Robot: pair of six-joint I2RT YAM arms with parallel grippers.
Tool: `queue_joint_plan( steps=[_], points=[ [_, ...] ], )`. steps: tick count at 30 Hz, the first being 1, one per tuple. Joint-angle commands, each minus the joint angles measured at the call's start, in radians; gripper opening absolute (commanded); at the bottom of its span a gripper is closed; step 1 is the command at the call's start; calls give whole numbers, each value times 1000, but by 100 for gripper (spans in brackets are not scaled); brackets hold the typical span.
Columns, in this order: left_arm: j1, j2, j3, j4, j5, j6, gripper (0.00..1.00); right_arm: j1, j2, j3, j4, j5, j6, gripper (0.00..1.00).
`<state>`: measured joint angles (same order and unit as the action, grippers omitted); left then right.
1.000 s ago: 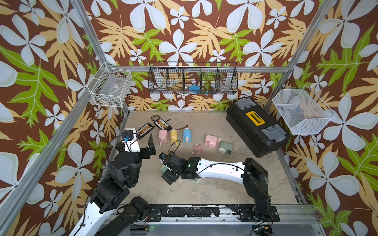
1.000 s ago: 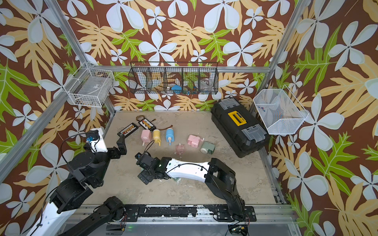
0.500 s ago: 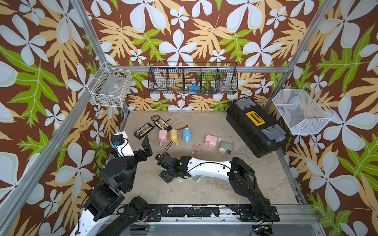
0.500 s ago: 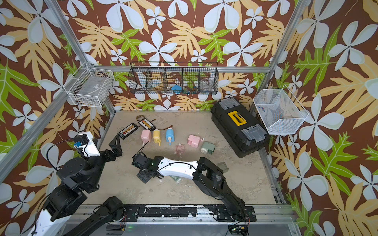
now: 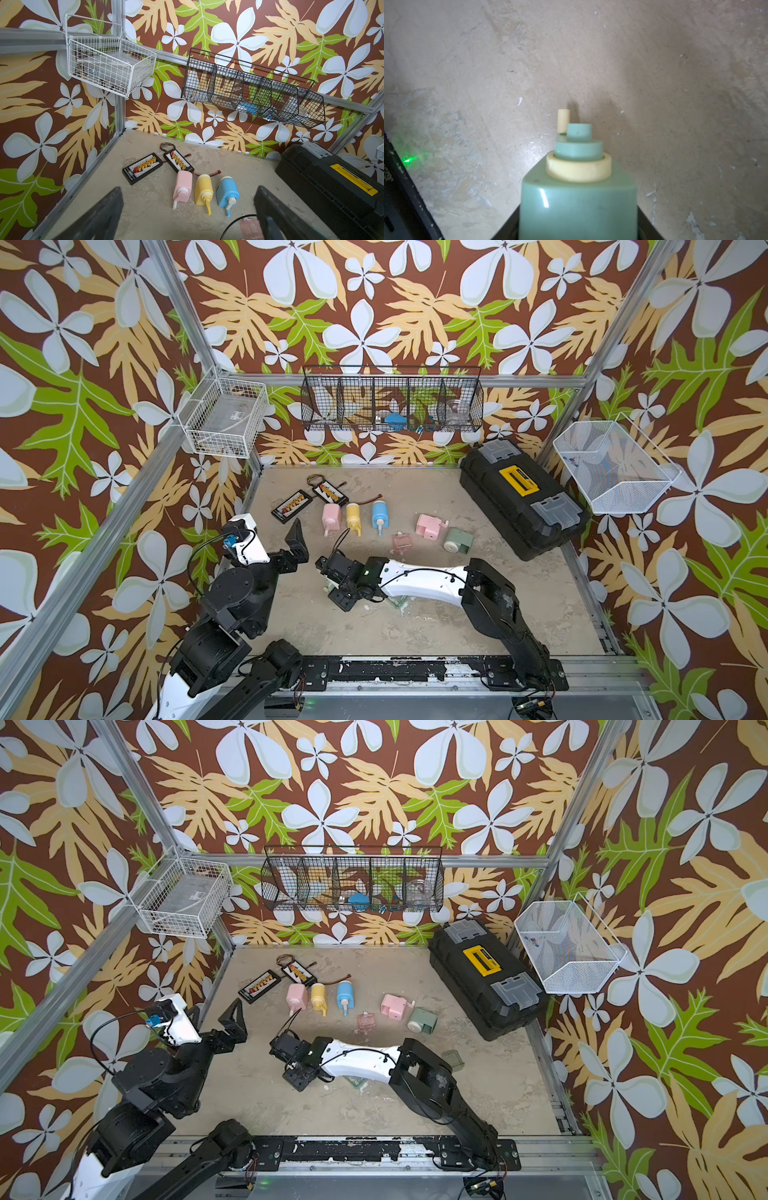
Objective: Put the tray back into the pencil sharpener
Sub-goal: Adjust the pencil sharpener at the center of the board.
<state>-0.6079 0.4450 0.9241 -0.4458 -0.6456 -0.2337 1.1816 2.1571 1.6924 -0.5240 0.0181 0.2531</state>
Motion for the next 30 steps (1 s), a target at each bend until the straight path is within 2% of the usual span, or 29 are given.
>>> queue_joint_plan(
  steps=[1,9,14,21,30],
  points=[
    [0,-4,10,13,13,-11,100,-17,-44,-27,14,-22,-82,42],
    [0,-6,6,2,35,-30,100,-34,-206,-196,58,-126,-425,42],
    [0,-6,-7,3,44,-42,100,-37,-234,-262,54,-146,-621,44],
    [2,-4,-21,3,64,-45,100,-62,-199,-247,42,-180,-712,46],
    [0,27,-28,12,100,-25,100,-63,-128,-214,50,-211,-761,50]
  ],
)
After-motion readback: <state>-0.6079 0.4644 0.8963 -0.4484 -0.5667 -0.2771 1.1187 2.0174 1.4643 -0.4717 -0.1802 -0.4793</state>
